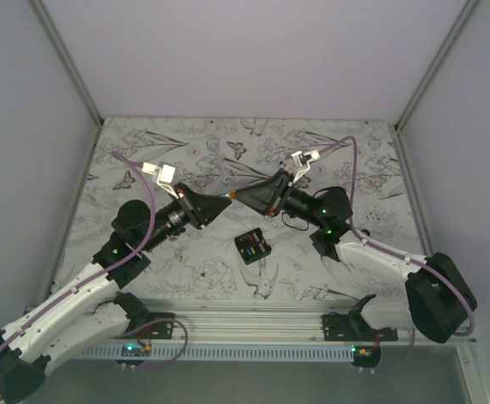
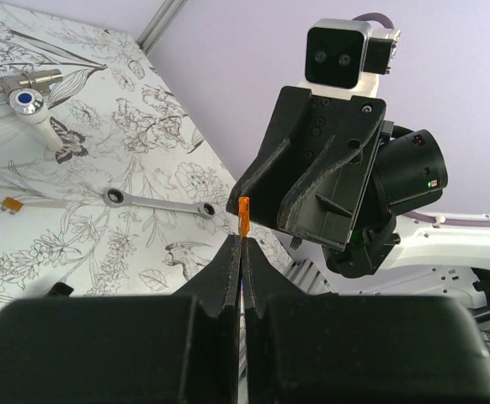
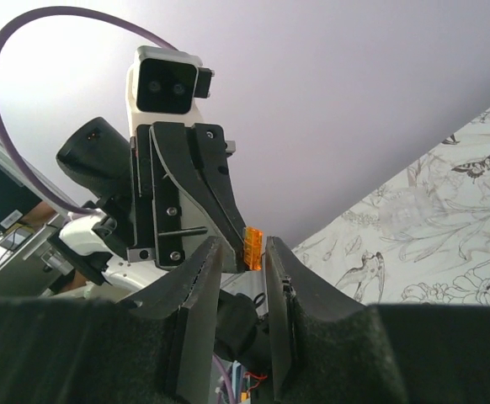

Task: Snap on the fuse box
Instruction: Adjust the fuse.

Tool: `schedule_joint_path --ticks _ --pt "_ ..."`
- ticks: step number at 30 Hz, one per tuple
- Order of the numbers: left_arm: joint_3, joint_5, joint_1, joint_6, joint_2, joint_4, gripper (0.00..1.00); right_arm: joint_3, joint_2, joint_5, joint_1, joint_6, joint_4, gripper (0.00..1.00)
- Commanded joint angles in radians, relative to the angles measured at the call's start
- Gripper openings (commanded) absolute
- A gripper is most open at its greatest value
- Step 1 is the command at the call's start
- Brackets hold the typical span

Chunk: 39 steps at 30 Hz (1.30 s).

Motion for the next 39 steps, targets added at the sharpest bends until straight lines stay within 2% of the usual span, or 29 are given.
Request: schedule_joint_path --ticks 1,5,8,15,20,24,33,39 --pt "0.020 -0.010 -0.010 -0.018 -0.016 0.057 0.00 0.040 0.018 0.010 0.014 0.018 0.068 0.33" --pt "0.025 -0.002 -0.012 -0.015 -0.013 0.061 0.00 0.048 0.029 0.010 0.017 0.016 0.073 0.31" --pt "0.023 -0.006 -0.014 -0.018 -0.011 0.062 0.00 0.048 0.033 0.009 0.018 0.017 0.075 0.26" --pt "0.018 -0.009 -0.015 -0.021 -0.012 0.066 0.00 0.041 0.034 0.007 0.018 0.019 0.088 0.00" --pt "-0.009 -0.027 -0.014 -0.012 -0.008 0.063 0.00 0.028 0.018 0.008 0.018 -0.007 0.065 0.00" --pt "-0.083 -0.083 -0.016 0.005 -0.029 0.061 0.20 0.004 -0.050 0.051 0.018 -0.127 -0.114 0.00" --pt "-0.200 -0.162 -0.007 0.104 -0.036 -0.072 0.49 0.047 -0.134 0.226 0.028 -0.424 -0.703 0.00" --pt "-0.205 -0.195 0.011 0.153 0.012 -0.190 0.60 0.049 -0.125 0.433 0.087 -0.541 -0.910 0.00"
